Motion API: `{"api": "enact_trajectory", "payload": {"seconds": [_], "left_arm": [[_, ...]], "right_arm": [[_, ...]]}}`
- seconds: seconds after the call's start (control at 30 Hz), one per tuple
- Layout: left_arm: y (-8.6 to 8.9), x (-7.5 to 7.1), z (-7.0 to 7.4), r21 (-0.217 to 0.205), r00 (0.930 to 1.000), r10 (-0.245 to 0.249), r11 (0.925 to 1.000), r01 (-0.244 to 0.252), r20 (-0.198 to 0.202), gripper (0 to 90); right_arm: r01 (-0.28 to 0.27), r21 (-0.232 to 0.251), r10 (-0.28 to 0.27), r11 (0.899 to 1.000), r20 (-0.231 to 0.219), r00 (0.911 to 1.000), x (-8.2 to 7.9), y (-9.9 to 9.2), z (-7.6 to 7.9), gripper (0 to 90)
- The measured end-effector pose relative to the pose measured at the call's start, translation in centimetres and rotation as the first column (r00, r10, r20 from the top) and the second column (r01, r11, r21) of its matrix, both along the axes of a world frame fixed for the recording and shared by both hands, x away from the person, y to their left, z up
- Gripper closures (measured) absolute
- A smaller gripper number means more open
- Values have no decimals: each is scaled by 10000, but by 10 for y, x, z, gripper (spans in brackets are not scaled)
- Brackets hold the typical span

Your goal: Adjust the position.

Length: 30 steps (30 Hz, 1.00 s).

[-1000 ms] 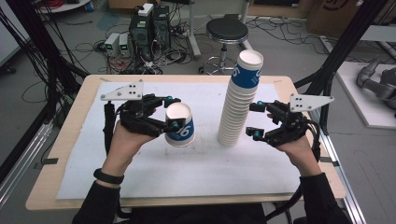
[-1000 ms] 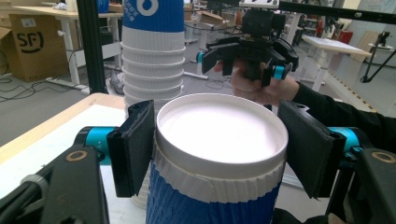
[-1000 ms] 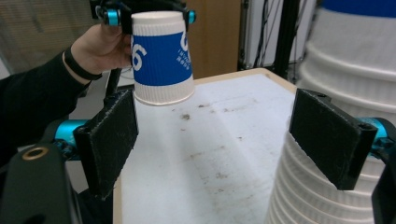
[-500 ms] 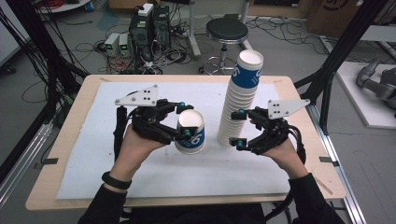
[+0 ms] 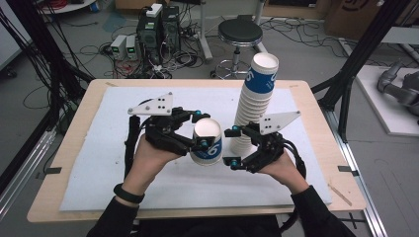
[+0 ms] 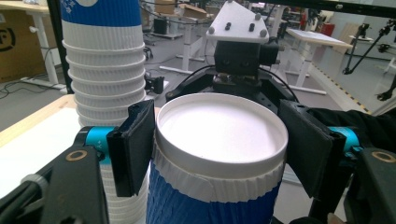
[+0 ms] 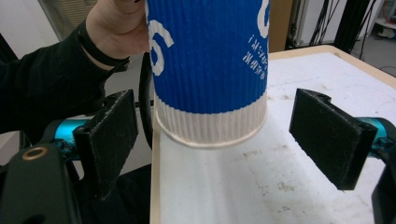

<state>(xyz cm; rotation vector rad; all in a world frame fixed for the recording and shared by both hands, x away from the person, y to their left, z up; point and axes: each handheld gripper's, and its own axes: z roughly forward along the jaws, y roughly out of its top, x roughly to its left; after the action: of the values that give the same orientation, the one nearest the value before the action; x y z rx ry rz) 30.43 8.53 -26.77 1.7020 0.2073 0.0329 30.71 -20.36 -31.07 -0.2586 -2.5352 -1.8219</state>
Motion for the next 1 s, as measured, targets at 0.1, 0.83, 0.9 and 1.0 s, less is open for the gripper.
{"api": "enact_trajectory", "payload": {"seconds": [0.1,0.83,0.9,1.0], "left_arm": [[-2,-1,0,14,10000,-32,10000,32,16,300],[-14,-5,-3,-7,9994,-356,9994,356,23,301],[-15,-5,-4,-21,9993,-371,9993,370,-11,301],[-15,-5,-4,-87,9994,-343,9994,344,31,301]], "right_arm": [[-89,121,91,9999,-155,9998,0,3,-2,155],[-263,33,265,9996,-661,9975,-1,27,-12,143],[-272,1,271,9996,-682,9973,-1,27,-12,145],[-219,-128,209,9997,-685,9974,-1,28,-13,146]]}}
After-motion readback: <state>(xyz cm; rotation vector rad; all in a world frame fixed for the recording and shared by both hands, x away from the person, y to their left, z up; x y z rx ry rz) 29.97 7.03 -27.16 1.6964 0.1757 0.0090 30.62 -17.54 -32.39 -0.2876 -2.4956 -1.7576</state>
